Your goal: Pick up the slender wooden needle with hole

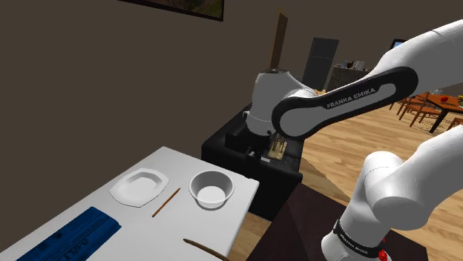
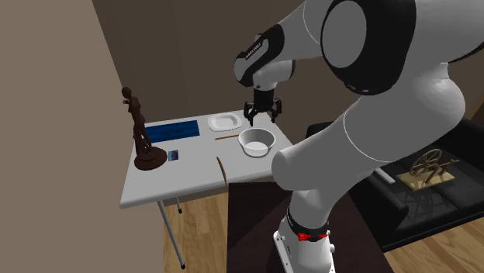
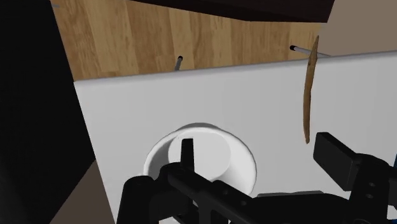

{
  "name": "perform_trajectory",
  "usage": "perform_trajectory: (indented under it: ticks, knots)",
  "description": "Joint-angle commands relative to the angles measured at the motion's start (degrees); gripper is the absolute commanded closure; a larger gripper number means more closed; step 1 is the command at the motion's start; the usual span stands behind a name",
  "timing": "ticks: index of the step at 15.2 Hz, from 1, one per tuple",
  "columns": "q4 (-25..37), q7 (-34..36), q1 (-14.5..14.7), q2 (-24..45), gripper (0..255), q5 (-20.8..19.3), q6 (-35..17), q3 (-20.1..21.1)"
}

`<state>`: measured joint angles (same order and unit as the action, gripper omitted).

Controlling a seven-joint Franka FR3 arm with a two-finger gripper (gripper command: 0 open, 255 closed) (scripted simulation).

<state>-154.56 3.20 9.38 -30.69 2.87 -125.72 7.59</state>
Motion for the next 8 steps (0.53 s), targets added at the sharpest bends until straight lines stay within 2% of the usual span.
perform_trajectory:
  ticks: [1,8]
  knots:
    - [-0.44,1.35,0.86,3.94,0,0.63,-4.34,1.52]
    - [0.66,6.57,2.69,18.84,0,0.39,-17.66,6.61]
